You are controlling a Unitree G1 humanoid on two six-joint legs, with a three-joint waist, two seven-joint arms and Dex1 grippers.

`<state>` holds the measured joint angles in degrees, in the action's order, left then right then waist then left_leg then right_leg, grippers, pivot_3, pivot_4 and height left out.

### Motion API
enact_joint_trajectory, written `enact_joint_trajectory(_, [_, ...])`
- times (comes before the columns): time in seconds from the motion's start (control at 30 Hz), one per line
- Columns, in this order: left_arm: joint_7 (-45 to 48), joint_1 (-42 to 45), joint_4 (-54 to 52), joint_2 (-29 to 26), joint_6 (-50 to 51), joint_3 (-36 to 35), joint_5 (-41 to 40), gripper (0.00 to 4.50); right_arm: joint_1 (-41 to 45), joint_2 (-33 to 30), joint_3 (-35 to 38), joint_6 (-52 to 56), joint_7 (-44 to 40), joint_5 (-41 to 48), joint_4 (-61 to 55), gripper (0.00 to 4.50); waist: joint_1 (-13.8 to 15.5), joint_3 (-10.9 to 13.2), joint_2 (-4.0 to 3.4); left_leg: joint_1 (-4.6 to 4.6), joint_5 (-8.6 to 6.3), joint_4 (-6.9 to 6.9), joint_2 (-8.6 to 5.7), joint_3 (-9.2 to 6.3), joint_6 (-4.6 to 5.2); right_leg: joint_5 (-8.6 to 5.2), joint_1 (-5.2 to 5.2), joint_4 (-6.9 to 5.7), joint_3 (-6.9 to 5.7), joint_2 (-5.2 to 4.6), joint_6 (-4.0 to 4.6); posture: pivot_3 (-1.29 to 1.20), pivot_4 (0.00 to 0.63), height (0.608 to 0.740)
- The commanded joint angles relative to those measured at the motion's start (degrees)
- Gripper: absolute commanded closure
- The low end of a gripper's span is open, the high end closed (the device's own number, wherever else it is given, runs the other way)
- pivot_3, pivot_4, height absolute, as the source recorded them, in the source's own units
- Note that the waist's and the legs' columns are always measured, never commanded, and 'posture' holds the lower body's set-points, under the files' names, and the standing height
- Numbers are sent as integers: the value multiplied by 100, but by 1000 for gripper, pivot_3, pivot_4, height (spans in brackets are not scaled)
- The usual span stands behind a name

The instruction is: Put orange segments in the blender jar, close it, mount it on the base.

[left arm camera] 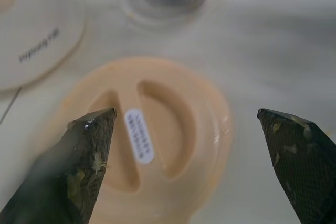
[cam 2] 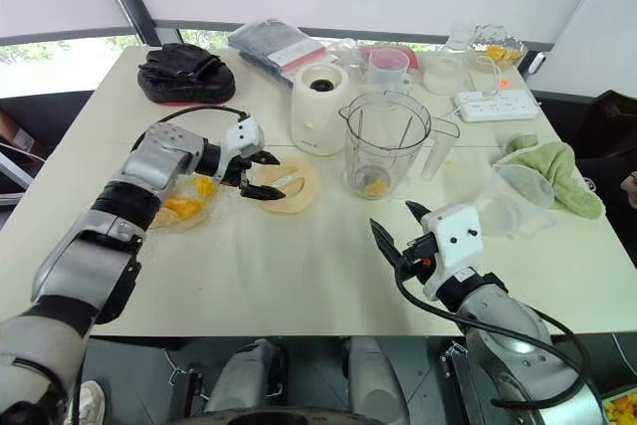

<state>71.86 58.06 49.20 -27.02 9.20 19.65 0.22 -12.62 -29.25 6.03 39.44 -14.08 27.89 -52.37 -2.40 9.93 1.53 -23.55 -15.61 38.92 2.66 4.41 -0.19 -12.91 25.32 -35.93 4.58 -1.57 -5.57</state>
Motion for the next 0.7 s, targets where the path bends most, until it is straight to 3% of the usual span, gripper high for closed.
enact_joint_trajectory(0.03, [-115, 527, 537, 116, -177, 42, 339, 0, 476, -474, 127, 125, -360, 167, -388, 1112, 0, 11, 18, -2, 0, 1, 0, 1, 0, 1, 2, -1, 0, 0, 0, 0, 150, 740])
enact_joint_trajectory(0.17, [-459, 879, 1205, 372, -157, 40, 635, 0, 922, -991, 101, 312, -666, 196, -401, 1112, 26, 16, 30, -5, -1, 0, 0, -5, 2, 1, 2, -1, -6, 2, 0, 0, 150, 740])
enact_joint_trajectory(0.33, [-845, 1157, 1751, 676, -91, -41, 824, 0, 1249, -1030, 66, 411, -646, 220, -392, 1112, 57, 17, 34, -12, -15, 0, 0, -5, 26, -1, 5, 1, -7, 3, -4, 0, 150, 740])
enact_joint_trajectory(0.47, [-979, 1227, 1946, 808, -100, -100, 887, 1809, 1253, -897, 0, 429, -496, 152, -456, 1044, 89, 18, 35, -17, -15, 2, 0, -4, 26, -1, 9, 1, -7, 3, -5, 0, 150, 740])
enact_joint_trajectory(0.63, [-1106, 1221, 2043, 925, -80, -123, 1022, 4425, 1138, -791, -22, 427, -369, 82, -534, 1044, 155, 18, 35, -16, -15, 3, 1, -5, 26, -1, 10, -2, -8, 5, -4, 0, 150, 740])
enact_joint_trajectory(0.7, [-1099, 1207, 2044, 943, -111, -127, 1042, 4477, 1101, -776, -34, 418, -345, 57, -559, 1044, 168, 18, 36, -16, -15, 6, 1, -5, 26, -1, 8, -2, -9, 4, -4, 0, 150, 740])
